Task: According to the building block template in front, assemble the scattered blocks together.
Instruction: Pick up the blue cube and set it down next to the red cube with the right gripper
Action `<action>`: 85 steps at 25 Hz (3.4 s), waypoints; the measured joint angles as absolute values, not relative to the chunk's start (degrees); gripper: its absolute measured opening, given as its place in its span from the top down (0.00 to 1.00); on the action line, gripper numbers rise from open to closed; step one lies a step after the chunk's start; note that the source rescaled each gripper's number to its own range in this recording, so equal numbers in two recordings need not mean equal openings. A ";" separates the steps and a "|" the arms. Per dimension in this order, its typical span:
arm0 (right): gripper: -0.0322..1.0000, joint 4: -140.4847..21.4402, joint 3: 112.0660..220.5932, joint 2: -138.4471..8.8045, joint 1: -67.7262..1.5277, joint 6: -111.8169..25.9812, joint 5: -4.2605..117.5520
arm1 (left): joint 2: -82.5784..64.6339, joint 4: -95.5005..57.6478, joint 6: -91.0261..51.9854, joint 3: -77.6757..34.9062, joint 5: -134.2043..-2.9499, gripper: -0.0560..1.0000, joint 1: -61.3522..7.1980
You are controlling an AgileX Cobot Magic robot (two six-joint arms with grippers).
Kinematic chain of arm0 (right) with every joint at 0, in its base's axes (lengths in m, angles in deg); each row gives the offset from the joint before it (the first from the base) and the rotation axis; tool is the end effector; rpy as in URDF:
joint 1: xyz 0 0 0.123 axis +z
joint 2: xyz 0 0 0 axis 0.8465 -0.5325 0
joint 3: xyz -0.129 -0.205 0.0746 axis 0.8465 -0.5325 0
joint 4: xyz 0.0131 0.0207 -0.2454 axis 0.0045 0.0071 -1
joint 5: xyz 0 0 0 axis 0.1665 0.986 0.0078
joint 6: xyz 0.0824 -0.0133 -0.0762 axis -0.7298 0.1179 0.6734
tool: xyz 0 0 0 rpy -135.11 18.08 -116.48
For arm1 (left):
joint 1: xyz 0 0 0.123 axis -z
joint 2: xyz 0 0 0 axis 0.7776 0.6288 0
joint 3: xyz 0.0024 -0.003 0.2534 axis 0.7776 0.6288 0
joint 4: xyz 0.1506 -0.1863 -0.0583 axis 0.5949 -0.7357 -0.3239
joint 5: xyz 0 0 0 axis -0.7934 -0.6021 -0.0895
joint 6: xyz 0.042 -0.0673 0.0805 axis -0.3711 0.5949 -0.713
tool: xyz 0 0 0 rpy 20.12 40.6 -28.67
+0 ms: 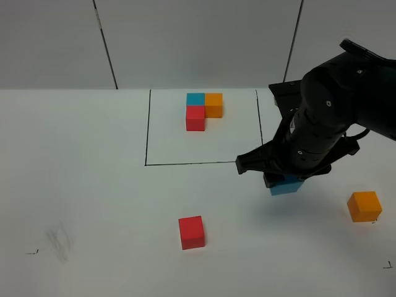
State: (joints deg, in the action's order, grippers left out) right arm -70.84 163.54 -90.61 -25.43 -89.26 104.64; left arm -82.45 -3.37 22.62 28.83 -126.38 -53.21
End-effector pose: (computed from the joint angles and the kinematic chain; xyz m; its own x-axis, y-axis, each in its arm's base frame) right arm 0.2990 0.1830 0.2074 -0.9462 -0.1646 -0.2786 -0.1879 0.9804 0.0587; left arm 0.0388 0.0050 0.2671 -0.4413 -0.1404 -0.8863 -0.1215 0.9879 -0.0960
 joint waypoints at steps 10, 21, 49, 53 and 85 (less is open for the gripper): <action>0.78 -70.54 179.40 -101.31 -22.66 -89.29 116.41 | -82.45 -3.37 22.62 28.83 -126.38 0.00 -53.21; 0.78 -64.75 184.20 -108.07 -21.44 -87.00 114.32 | -82.45 -3.37 22.62 28.83 -126.38 0.00 -53.21; 0.78 -66.49 200.20 -124.20 -17.71 -85.41 116.20 | -82.45 -3.37 22.62 28.83 -126.38 0.00 -53.21; 0.78 -66.49 200.31 -124.20 -17.71 -86.41 114.73 | -82.45 -3.37 22.62 28.83 -126.38 0.00 -53.21; 0.78 -66.45 200.38 -127.64 -16.87 -94.27 112.45 | -82.45 -3.37 22.62 28.83 -126.38 0.00 -53.21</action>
